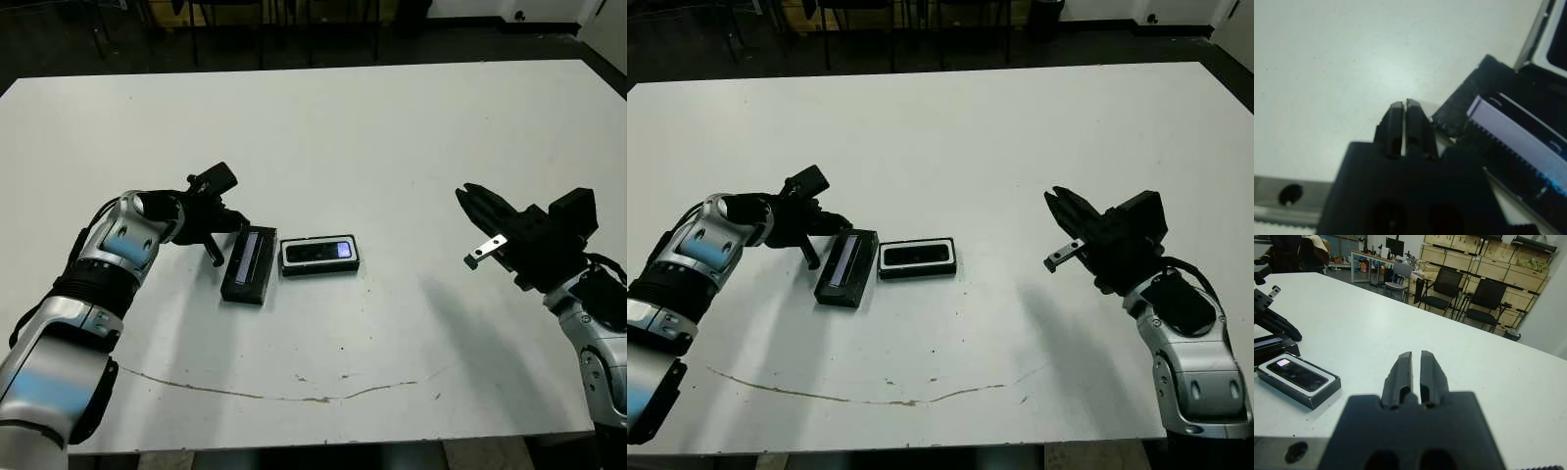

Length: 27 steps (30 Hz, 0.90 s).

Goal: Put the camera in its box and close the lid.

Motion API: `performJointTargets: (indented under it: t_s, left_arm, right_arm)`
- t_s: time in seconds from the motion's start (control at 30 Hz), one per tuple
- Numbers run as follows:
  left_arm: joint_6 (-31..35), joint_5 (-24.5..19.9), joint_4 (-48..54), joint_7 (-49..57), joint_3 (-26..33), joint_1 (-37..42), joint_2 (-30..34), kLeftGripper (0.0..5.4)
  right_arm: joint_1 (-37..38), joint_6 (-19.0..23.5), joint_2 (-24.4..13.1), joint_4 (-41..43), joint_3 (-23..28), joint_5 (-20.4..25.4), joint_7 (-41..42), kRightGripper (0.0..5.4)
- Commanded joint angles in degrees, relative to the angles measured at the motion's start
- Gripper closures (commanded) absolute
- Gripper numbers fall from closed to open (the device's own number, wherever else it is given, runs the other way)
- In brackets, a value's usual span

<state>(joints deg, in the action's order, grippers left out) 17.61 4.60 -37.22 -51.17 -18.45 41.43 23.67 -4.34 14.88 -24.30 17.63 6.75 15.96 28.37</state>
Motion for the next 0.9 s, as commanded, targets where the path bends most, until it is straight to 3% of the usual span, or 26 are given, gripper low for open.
performJointTargets:
  t_s: [0.03, 0.2, 0.4, 0.7, 0.9]
  left_arm:
    - [0.7, 1.4, -1.3, 1.3, 0.6, -2.7, 1.7, 5.40]
    - [2.2, -0.5, 4.8, 6.5, 5.8, -7.9, 3.2, 5.40]
    - [9.7, -2.4, 22.3, 15.8, 13.0, -17.9, 2.9, 5.40]
    - [23.7, -11.0, 58.1, 39.0, 29.5, -33.9, -13.9, 5.40]
    - [30.7, -19.6, 81.3, 42.7, 29.8, -44.9, -20.7, 5.30]
  right_arm:
    - [0.1, -0.1, -0.1, -1.1, 0.1, 0.6, 0.7, 5.39]
    - [0.0, -1.5, -0.3, -2.2, 0.1, 0.3, 0.9, 5.39]
    - [0.2, -1.7, 0.2, -2.9, 0.5, 1.3, 1.2, 5.39]
    - [1.3, -2.9, 0.3, -2.6, 0.2, 1.3, 1.1, 5.39]
    - [2.7, -0.5, 0.6, 0.1, -0.5, 0.5, -1.3, 5.40]
